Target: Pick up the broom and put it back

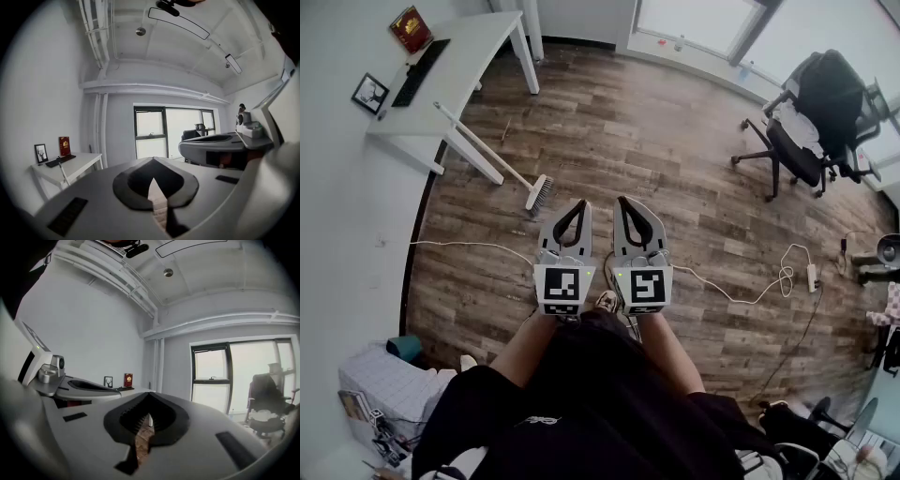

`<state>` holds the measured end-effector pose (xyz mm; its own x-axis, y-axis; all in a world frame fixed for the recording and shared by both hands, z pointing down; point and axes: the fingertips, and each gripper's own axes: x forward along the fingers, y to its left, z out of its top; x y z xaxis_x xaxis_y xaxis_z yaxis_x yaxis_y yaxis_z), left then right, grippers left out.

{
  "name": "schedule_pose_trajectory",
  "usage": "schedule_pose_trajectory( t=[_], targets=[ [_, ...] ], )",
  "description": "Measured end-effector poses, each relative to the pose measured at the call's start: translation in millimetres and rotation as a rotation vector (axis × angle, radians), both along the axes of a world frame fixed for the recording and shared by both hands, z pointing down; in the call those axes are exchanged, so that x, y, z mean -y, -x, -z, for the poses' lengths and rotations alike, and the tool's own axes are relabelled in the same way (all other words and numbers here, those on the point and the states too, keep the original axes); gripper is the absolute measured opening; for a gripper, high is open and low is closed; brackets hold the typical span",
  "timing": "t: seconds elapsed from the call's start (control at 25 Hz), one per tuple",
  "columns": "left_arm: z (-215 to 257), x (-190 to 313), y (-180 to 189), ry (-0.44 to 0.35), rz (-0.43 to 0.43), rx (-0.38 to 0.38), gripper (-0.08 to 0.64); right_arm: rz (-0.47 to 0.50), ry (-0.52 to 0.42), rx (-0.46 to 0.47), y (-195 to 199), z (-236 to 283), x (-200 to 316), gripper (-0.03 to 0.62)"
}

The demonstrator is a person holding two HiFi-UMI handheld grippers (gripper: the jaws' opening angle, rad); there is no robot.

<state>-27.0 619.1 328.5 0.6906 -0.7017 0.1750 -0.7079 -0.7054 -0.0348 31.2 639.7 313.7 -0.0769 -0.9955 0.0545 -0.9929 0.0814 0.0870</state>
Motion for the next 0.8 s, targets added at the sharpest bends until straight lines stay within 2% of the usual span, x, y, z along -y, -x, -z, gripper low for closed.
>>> schedule_pose_trajectory(
  t=[0.28,0.6,0.8],
  targets=[
    [4.0,7.2,19.9,-0.016,0.004,0.004,0.002,0.012,-0.015,0.005,20.7,3.1,6.4,0.021],
    [2.6,-4.8,31.1,-0.014,0.102,0.007,0.002,0.103,-0.021,-0.001,29.7,-1.5,-3.0,0.021],
    [-12.6,-8.4,47.6,0.020,0.164,0.034,0.002,0.153,0.005,0.001,34.8,-16.8,-2.9,0.021]
  ],
)
